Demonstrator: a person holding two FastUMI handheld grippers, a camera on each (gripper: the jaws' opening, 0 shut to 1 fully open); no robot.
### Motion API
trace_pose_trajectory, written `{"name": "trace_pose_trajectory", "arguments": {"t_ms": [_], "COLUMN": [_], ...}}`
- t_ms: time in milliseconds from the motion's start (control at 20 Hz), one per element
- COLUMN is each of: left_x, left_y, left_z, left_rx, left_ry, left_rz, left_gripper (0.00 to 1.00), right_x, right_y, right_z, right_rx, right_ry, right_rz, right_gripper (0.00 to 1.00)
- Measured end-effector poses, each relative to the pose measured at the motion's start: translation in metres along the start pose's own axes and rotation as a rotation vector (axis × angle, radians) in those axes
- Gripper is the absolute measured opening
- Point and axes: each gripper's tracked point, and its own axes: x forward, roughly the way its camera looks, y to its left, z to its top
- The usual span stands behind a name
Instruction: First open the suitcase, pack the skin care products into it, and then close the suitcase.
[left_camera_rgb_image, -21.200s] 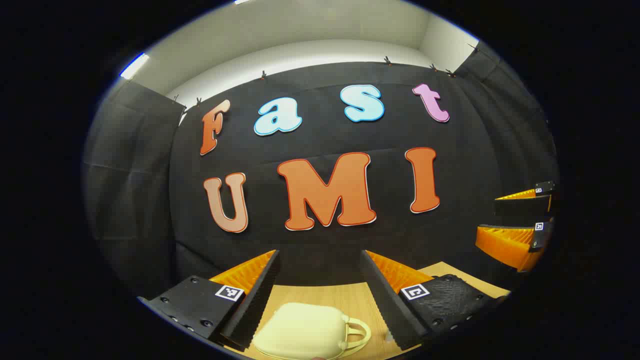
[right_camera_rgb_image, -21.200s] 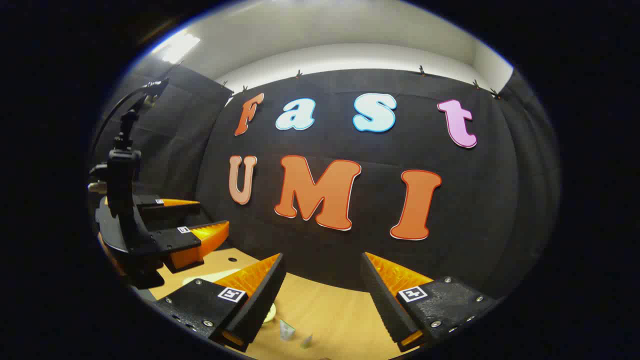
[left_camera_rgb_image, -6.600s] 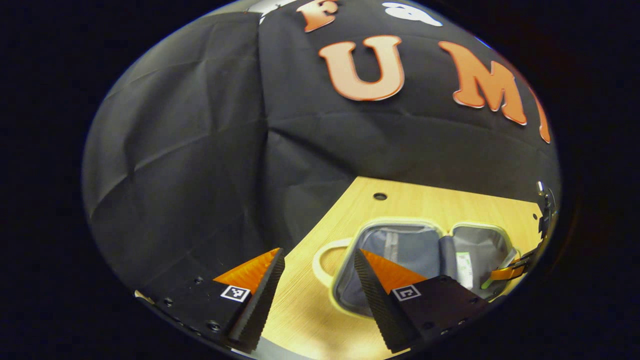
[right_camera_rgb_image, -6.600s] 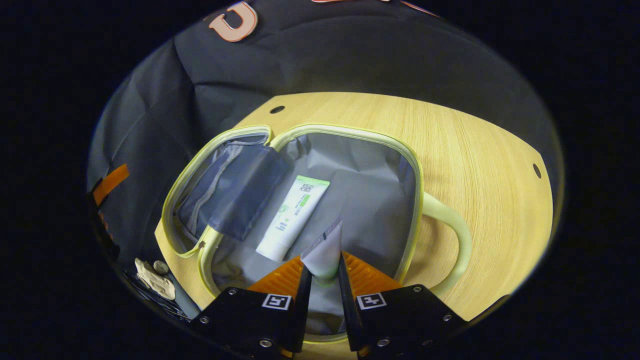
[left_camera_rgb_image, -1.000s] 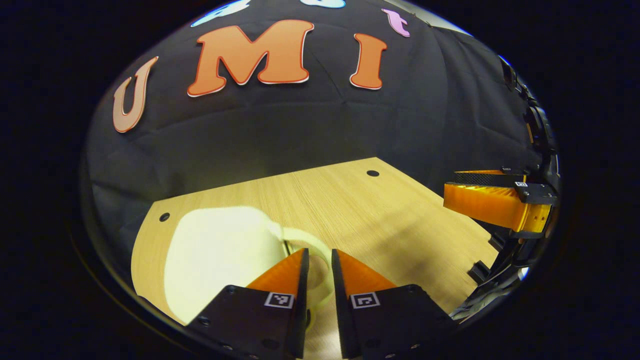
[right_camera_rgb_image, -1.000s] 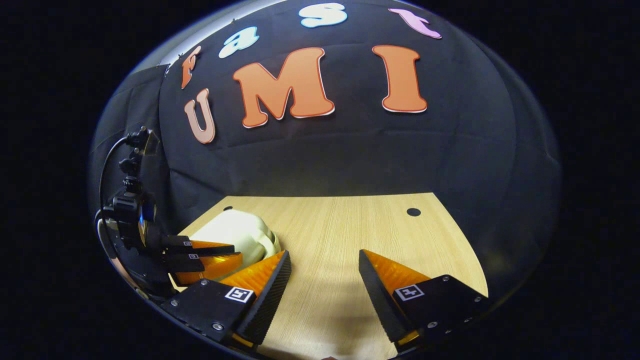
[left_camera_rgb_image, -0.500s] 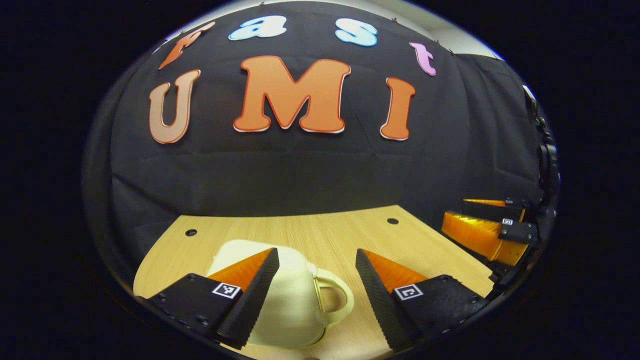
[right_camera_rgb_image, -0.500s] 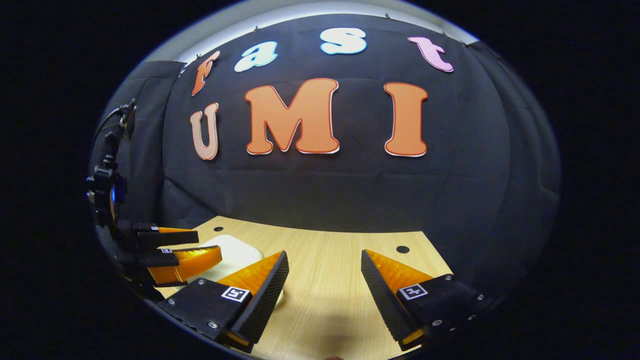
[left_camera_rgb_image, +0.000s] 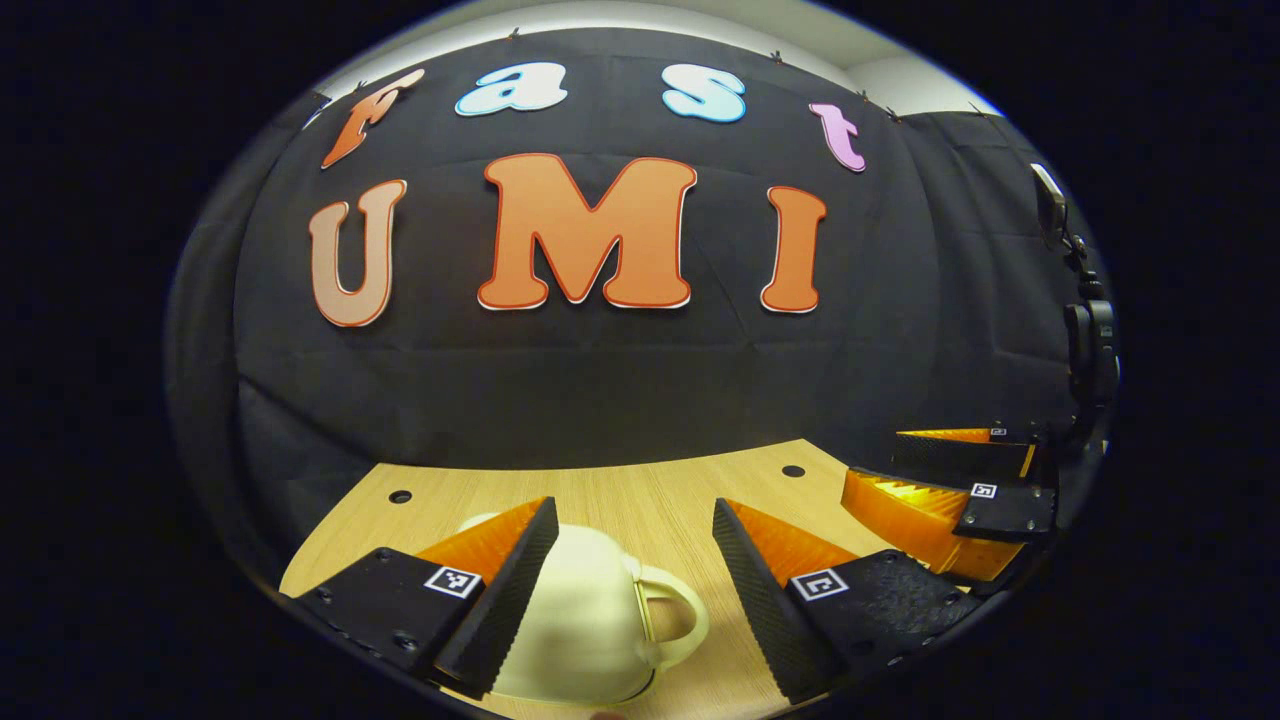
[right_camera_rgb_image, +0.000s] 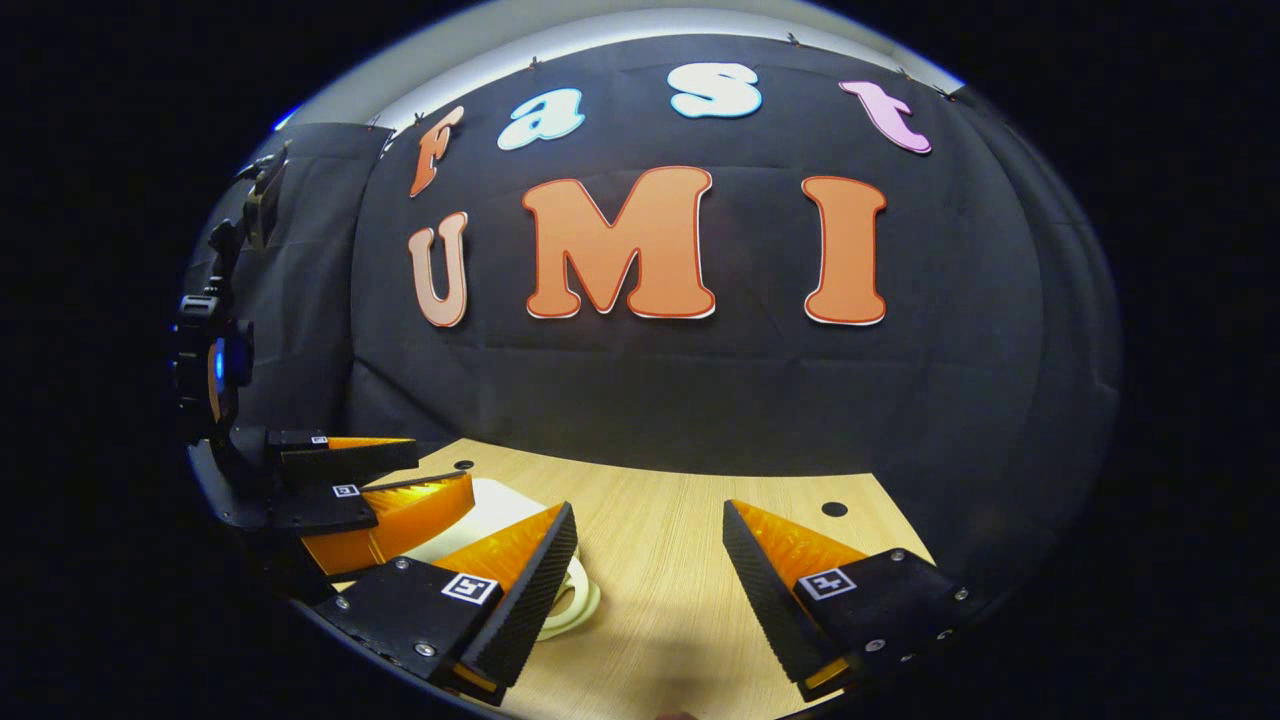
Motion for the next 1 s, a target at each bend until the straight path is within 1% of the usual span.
{"name": "trace_pose_trajectory", "arguments": {"t_ms": [100, 200, 250, 400, 650, 850, 1000], "left_x": [-0.004, -0.005, -0.006, -0.007, -0.013, -0.022, -0.028], "left_y": [-0.004, -0.006, -0.005, -0.012, -0.021, -0.027, -0.027], "left_z": [0.01, 0.008, 0.01, 0.013, 0.02, 0.018, 0.011], "left_rx": [0.024, 0.045, 0.046, 0.042, 0.042, 0.03, 0.031], "left_ry": [-0.045, -0.042, -0.044, -0.06, -0.083, -0.082, -0.067], "left_rz": [0.002, 0.023, 0.038, 0.049, 0.085, 0.136, 0.157], "left_gripper": [0.96, 0.96, 0.96, 0.96, 0.96, 0.96, 0.96], "right_x": [-0.003, -0.007, -0.007, -0.012, -0.018, -0.021, -0.022], "right_y": [-0.002, -0.006, -0.009, -0.012, -0.013, -0.013, -0.014], "right_z": [0.002, 0.002, 0.002, 0.003, 0.006, 0.005, 0.001], "right_rx": [-0.015, -0.031, -0.039, -0.05, -0.074, -0.073, -0.078], "right_ry": [-0.016, -0.022, -0.025, -0.032, -0.06, -0.08, -0.077], "right_rz": [0.01, 0.014, 0.011, 0.032, 0.087, 0.131, 0.133], "right_gripper": [0.93, 0.94, 0.94, 0.94, 0.94, 0.93, 0.93]}}
